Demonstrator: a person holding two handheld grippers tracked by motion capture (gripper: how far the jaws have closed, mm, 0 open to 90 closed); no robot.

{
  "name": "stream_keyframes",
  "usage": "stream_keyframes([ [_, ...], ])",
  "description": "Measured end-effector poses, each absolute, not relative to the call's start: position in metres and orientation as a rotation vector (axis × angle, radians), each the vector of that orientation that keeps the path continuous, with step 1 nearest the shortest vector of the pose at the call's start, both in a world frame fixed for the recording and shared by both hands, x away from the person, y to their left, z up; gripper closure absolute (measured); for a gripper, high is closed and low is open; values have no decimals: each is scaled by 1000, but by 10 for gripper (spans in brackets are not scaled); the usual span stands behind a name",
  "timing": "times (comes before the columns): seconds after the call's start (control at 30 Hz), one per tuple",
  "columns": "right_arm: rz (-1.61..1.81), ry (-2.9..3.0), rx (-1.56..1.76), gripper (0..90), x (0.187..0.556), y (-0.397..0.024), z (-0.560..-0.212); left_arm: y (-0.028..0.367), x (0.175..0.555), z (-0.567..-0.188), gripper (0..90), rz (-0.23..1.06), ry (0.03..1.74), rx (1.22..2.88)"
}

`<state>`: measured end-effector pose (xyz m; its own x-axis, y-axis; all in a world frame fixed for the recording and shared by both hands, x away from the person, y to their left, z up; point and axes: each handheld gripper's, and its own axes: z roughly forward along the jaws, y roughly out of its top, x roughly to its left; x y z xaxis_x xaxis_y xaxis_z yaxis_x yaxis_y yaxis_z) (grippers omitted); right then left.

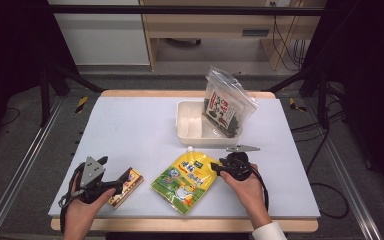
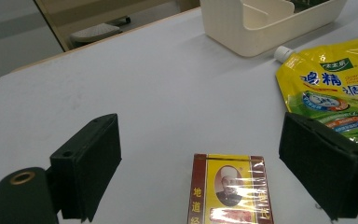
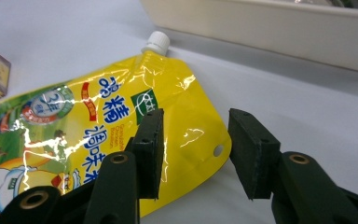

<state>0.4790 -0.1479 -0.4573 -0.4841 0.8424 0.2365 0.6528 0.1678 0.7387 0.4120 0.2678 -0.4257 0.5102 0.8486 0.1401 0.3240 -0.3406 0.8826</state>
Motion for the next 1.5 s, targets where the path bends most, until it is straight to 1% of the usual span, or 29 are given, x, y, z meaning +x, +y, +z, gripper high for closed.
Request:
stream_keyframes([
  [0.27,1319,2189,1476,632,475,-141,-449,266,413,-426,124,768,963,1903],
  [0.4,1264,2224,1433,641,474,-132,-451,267,413,-426,124,766,963,1903],
  [0.43,1231,2236,1418,669,474,-130,-452,267,413,-426,124,765,962,1904],
  [0.47,1215,2250,1411,674,474,-129,-454,267,413,-426,125,764,960,1905],
  [0.57,1156,2265,1407,729,476,-128,-460,267,412,-426,125,764,958,1906],
  [0.63,1135,2260,1406,805,477,-129,-461,266,412,-426,125,764,957,1906],
  [0.67,1142,2257,1408,829,478,-131,-461,266,412,-426,125,765,957,1906],
  [0.83,1180,2267,1409,895,479,-135,-461,266,412,-426,126,765,957,1908],
  [1.5,1270,2246,1366,900,480,-138,-452,266,413,-428,125,756,956,1919],
])
